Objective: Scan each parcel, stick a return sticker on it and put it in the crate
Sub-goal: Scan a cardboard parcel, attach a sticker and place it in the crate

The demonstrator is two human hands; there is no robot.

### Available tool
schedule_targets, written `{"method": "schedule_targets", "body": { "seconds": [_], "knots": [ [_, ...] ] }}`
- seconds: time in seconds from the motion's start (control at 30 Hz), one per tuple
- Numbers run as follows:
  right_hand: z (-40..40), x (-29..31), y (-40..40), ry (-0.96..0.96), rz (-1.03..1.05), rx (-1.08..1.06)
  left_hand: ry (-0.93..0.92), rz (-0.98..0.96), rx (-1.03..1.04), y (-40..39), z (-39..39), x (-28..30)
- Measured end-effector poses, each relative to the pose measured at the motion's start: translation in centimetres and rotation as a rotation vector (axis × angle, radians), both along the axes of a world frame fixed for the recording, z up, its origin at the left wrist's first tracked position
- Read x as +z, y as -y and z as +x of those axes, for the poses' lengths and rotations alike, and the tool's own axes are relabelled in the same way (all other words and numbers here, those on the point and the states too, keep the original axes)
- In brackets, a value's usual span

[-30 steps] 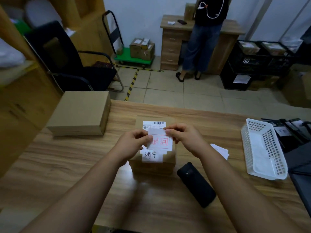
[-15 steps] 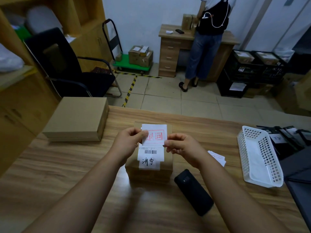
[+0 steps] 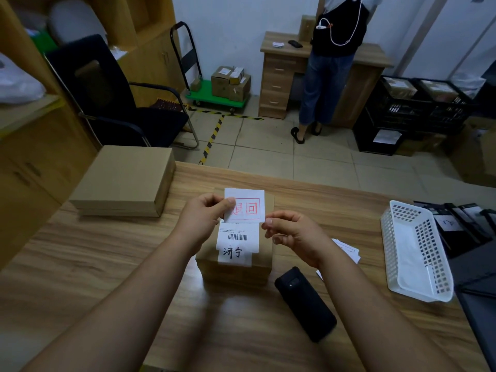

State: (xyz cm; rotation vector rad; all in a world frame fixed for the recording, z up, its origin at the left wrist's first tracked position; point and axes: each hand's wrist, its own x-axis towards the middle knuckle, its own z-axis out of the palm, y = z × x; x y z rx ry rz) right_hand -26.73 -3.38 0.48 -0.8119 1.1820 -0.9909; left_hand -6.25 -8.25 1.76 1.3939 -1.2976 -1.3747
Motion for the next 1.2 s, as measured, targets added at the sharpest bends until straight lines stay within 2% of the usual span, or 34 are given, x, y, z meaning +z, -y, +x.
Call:
{"method": "schedule_targets", "body": {
  "seconds": [0.17,0.2,0.3,0.33,0.37,0.5,0.6,0.8,0.93,1.0,1.1,1.2],
  "knots": [
    [0.2,0.2,0.1,-0.066,-0.032,0.004,-0.008,-0.012,0.011,-0.2,-0.2,-0.3],
    [0.2,0.3,0.0,-0.088,-0.042,-0.002,0.052,-0.058,0.028,-0.2,-0.1,-0.5],
    [0.1,0.6,0.0,-0.213,-0.081,-0.015,0.407,-0.409,0.067,-0.5,0.3,-0.9],
    [0.1,0.6,0.1,-0.236,-0.092,-0.025,0.454,-0.513,0.042,-0.6,0.1,-1.0],
    [0.3,0.4,0.3,-0.244,-0.094,-0.042,0.450,-0.534,0.014,-0.6,-0.2,-1.1],
    [1.1,-2.1,0.9,-0.377,-0.018,-0.056,0.372,-0.299,0.088,0.9,0.5,-3.1],
    [1.7,-5.0,1.2,-0.542,-0.004,-0.080,0.481,-0.226,-0.007,1.9,2.6,-5.5],
    [4.2,-6.9,0.8,-0.751,-0.121,-0.041,0.734,-0.305,-0.323,0.6,4.8,-9.4],
    [5.0,-7.6,0.3,-0.934,-0.224,0.032,0.747,-0.394,-0.283,-0.8,6.1,-11.0],
    [5.4,-7.6,-0.7,-0.979,-0.382,0.051,0.728,-0.421,-0.248,-1.7,6.5,-11.7],
    [7.0,-7.8,-3.2,-0.994,-0.596,0.211,0.710,-0.385,-0.207,-2.9,7.4,-12.6],
    [9.1,-10.0,-5.3,-1.045,-0.524,0.512,0.662,-0.317,-0.207,-3.4,7.9,-12.4]
  ]
}}
